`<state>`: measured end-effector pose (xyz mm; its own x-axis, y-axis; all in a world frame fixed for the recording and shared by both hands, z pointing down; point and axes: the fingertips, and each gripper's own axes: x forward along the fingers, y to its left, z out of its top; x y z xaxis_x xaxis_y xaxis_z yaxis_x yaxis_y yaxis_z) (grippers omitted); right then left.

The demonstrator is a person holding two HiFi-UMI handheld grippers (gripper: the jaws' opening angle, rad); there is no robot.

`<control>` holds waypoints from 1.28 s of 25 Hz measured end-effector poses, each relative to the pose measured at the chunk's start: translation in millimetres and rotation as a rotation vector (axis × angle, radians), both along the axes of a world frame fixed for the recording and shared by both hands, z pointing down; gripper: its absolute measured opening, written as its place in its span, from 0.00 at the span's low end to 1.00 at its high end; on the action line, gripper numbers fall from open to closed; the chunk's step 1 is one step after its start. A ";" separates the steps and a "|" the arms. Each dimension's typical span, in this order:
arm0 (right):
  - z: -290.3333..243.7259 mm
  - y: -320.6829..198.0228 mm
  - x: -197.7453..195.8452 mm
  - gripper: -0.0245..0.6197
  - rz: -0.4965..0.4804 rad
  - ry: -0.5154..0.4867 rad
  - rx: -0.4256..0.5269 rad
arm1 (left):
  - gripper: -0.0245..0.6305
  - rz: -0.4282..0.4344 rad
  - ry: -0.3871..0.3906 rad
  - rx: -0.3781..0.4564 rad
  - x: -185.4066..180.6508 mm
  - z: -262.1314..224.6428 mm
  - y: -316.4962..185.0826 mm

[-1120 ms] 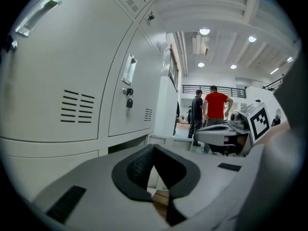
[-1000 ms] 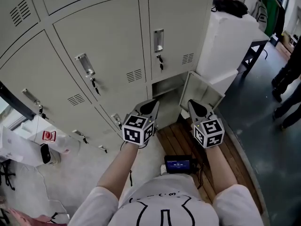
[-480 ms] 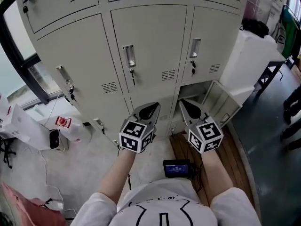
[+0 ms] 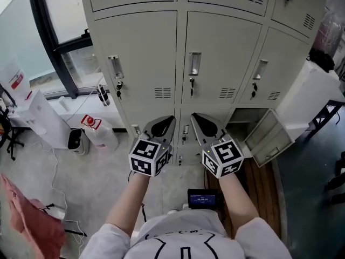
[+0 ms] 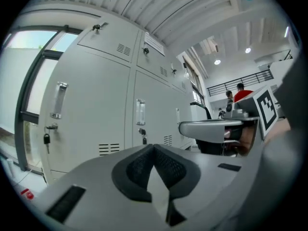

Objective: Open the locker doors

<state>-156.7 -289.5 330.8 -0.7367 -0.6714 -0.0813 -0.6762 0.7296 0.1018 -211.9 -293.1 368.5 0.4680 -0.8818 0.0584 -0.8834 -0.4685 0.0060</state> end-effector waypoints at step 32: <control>-34.9 -15.3 -152.6 0.06 -0.378 0.156 0.134 | 0.04 -0.447 -0.002 0.099 -148.9 -47.3 18.8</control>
